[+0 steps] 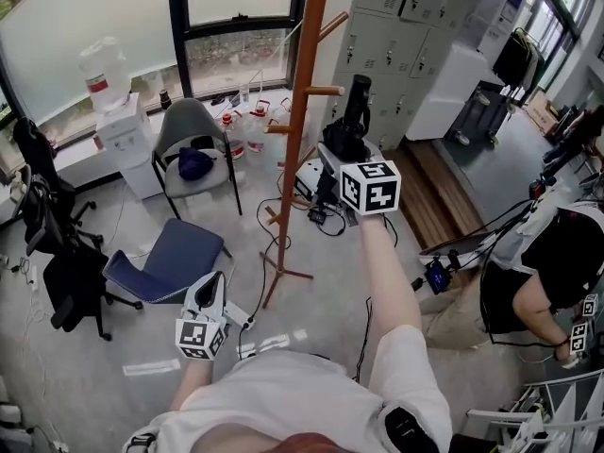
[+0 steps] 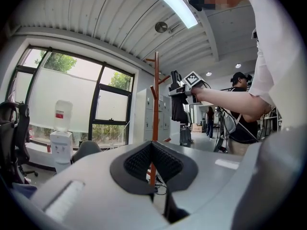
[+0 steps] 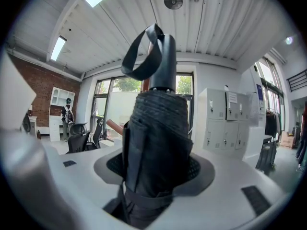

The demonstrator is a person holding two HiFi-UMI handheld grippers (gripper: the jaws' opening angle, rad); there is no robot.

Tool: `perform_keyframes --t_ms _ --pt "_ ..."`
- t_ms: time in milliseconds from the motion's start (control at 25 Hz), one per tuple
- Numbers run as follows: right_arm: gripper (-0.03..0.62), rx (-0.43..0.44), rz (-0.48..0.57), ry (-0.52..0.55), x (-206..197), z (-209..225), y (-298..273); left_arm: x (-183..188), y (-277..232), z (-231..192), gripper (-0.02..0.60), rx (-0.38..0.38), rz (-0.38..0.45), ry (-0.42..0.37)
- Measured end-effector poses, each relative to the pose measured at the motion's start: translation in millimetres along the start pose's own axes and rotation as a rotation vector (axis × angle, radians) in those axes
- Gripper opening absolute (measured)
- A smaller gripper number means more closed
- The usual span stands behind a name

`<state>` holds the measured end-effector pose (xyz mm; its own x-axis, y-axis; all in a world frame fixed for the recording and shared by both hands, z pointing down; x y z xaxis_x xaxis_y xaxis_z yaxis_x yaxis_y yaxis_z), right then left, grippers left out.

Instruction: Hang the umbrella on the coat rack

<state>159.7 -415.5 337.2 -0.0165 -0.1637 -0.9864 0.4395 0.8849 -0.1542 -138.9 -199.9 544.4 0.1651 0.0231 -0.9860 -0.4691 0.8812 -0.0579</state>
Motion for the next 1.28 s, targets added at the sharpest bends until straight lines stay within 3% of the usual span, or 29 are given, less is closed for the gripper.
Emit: perform_keyframes --t_ms 1280 --pt "0.253 0.015 -0.035 -0.010 26.8 4.7 -65.4 -7.8 -9.6 -28.2 0.010 0.040 -0.019 0.016"
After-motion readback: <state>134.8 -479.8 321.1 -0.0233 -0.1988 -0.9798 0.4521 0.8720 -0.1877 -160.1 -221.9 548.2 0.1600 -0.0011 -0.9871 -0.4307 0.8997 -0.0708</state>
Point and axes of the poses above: the fingertips, and each gripper's own axes: y backward along the fingers, z to its right, x out of its top, the point moved 6 cm from there along y, backward along the fingers, and after that the axes turned 11 degrees about -y, right-handed, at the moved point
